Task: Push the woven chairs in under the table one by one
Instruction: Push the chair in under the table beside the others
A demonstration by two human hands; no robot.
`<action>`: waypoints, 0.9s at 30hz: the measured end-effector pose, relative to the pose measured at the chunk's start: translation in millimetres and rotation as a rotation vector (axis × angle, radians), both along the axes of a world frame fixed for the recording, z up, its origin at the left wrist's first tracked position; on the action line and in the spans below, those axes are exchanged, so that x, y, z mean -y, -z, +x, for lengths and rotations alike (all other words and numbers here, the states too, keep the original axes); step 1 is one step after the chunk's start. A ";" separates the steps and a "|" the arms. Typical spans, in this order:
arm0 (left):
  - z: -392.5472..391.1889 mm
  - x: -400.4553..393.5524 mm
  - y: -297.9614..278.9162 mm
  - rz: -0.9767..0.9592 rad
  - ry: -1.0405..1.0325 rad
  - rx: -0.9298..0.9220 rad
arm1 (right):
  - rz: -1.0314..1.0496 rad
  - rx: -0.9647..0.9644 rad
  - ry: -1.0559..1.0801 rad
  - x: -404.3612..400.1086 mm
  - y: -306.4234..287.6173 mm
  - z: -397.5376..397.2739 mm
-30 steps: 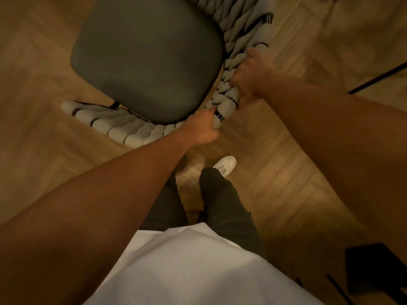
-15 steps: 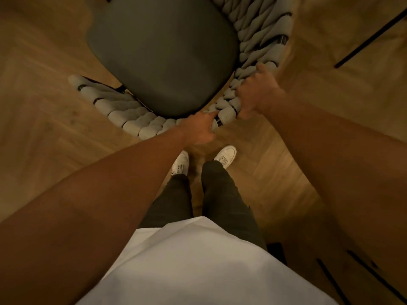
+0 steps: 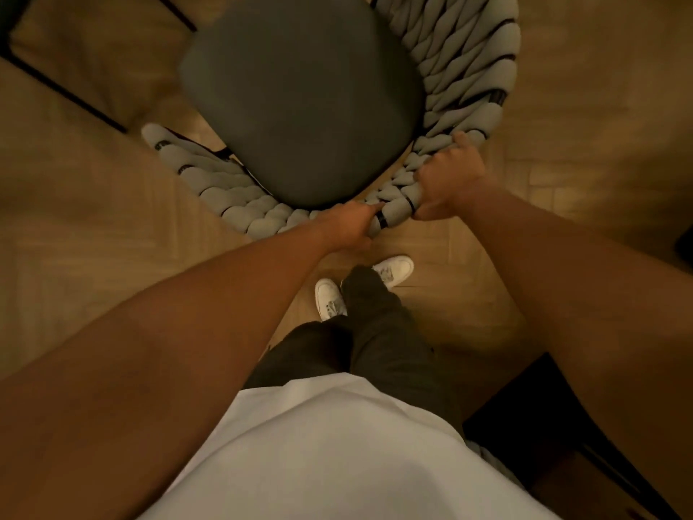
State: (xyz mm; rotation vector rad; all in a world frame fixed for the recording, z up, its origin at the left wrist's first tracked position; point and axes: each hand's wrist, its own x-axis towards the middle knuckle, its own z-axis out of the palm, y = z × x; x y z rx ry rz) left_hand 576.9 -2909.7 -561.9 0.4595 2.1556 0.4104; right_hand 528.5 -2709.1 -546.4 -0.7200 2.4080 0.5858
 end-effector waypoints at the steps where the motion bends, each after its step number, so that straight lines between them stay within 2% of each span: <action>1: -5.5 -5.4 -0.4 0.010 0.027 0.000 | -0.010 0.000 0.030 -6.7 0.1 -0.5; 15: -83.4 -76.2 9.8 0.058 0.321 0.030 | -0.010 0.006 0.372 -81.0 -9.1 -10.2; 27: -105.1 -104.1 14.1 0.065 0.691 0.070 | 0.015 0.045 0.784 -82.8 -1.2 38.2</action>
